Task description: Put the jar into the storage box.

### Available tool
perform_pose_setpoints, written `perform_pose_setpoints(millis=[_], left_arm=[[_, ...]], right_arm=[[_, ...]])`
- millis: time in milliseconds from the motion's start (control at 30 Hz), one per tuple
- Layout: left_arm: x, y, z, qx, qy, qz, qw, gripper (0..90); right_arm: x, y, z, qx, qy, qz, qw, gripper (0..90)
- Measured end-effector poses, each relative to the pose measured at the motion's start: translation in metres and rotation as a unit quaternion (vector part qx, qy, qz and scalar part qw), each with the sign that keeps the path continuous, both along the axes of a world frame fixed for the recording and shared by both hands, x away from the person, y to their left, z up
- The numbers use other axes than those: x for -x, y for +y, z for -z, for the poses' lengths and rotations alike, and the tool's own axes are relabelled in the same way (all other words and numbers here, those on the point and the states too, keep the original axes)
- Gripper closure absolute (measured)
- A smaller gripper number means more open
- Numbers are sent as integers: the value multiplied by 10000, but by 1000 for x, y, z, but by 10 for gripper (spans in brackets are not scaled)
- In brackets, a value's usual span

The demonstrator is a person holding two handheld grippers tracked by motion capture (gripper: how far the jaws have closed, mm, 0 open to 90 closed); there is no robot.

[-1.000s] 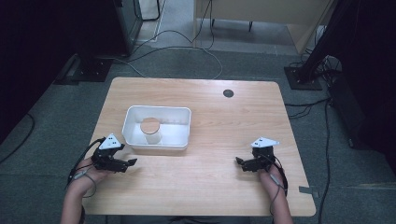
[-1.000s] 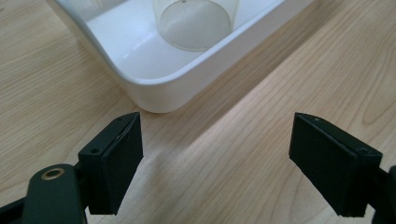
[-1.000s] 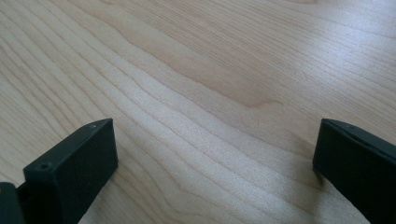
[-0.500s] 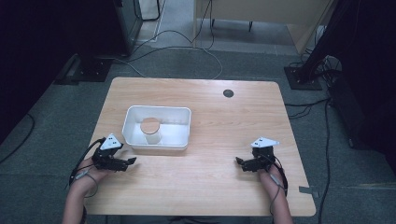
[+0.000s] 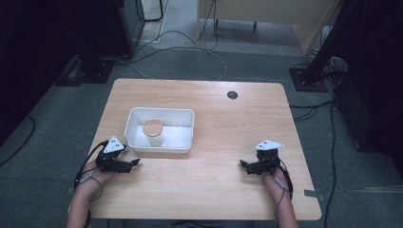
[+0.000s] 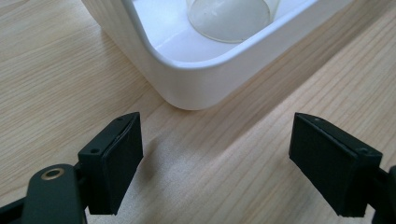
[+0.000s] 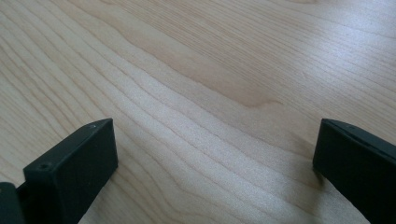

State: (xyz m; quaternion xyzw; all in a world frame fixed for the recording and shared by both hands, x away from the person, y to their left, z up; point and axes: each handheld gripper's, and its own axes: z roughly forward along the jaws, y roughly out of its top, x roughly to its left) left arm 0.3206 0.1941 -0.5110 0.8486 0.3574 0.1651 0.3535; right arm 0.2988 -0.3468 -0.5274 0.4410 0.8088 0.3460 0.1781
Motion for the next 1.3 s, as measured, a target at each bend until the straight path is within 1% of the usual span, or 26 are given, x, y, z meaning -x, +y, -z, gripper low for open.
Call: perform_pose_setpoints(millis=[67, 167, 200, 367, 400, 433, 467, 500, 1133, 1167, 1200, 1233, 1300], left_arm=[[-1, 1, 2, 5, -47, -31, 10000, 177], [-2, 1, 4, 15, -65, -82, 9999, 177], [-2, 1, 5, 17, -116, -94, 9999, 177], [-3, 2, 6, 46, -143, -130, 9998, 177], [-4, 4, 7, 116, -131, -119, 9998, 177], [-4, 4, 7, 116, -131, -119, 9998, 177], [-5, 5, 8, 166, -72, -143, 9997, 177], [-5, 6, 8, 183, -61, -180, 9997, 177], [-7, 6, 8, 183, -58, -138, 9997, 176], [-7, 6, 8, 175, -35, -99, 9998, 173], [-7, 5, 8, 113, 7, -73, 9999, 122], [-7, 4, 8, 107, 16, -60, 9999, 84], [-7, 5, 8, 107, 17, -61, 9999, 84]], right_arm=[[0, 0, 0, 0, 0, -1, 10000, 0], [0, 0, 0, 0, 1, 3, 10000, 0], [0, 0, 0, -1, 1, 1, 10000, 0], [0, 0, 0, 0, 1, 4, 10000, 0], [0, 0, 0, -2, 3, 3, 10000, 0], [0, 0, 0, -1, 2, 2, 10000, 0], [0, 0, 0, -1, 2, 2, 10000, 0], [0, 0, 0, 0, 0, 0, 10000, 0], [0, 0, 0, -1, 1, 1, 10000, 0], [0, 0, 0, 0, 0, 1, 10000, 0], [0, 0, 0, 0, 1, 1, 10000, 0], [0, 0, 0, -1, 1, 2, 10000, 0], [0, 0, 0, -1, 2, 2, 10000, 0]])
